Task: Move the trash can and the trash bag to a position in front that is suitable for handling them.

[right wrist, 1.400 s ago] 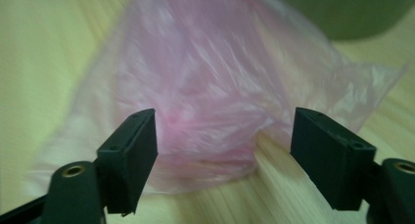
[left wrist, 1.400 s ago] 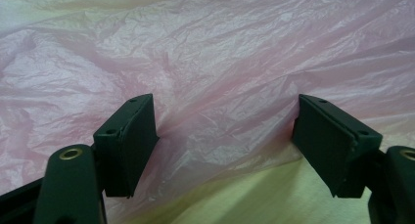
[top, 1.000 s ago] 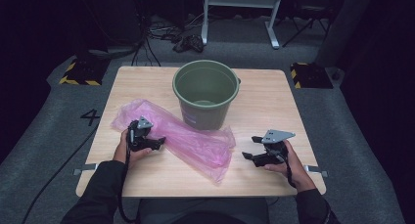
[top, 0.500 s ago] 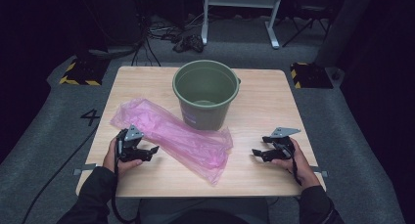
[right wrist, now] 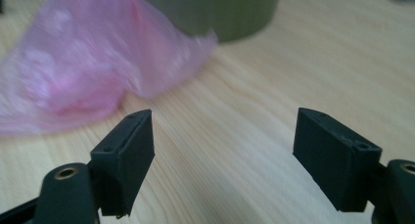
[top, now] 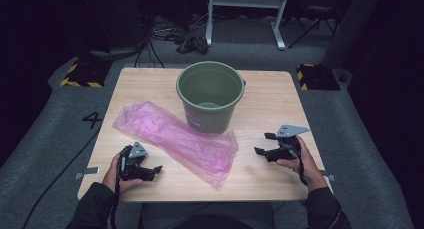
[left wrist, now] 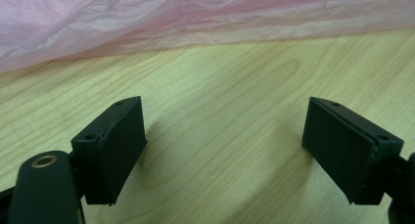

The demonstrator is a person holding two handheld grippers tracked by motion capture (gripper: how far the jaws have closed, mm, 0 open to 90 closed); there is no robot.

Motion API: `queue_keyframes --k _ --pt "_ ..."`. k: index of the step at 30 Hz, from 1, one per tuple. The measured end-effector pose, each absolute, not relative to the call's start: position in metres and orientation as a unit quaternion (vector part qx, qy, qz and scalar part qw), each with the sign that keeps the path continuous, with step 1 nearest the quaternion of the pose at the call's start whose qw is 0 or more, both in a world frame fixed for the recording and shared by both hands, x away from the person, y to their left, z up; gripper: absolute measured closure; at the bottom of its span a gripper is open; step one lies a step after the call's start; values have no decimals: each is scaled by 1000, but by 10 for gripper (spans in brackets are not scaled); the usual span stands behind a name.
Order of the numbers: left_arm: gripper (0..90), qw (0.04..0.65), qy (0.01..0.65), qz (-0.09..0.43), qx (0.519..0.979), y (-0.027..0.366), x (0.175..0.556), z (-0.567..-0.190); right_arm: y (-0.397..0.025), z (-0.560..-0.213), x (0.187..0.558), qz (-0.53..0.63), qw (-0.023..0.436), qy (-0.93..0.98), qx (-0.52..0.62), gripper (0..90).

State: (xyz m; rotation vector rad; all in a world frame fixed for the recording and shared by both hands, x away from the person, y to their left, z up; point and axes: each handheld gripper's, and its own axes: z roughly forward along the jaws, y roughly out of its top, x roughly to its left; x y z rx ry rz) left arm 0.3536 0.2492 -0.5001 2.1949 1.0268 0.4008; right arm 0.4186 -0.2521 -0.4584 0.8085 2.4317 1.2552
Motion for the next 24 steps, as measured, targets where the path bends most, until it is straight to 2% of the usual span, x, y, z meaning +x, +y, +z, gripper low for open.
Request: queue_keyframes --k 15,17,24 --pt "142 351 379 157 842 252 359 -503 -216 -379 435 485 173 830 216 233" --pt "141 351 381 156 841 252 360 -504 -203 -360 438 494 178 828 198 234" --pt "141 351 381 157 841 252 360 -504 -180 -337 448 500 186 826 182 246"
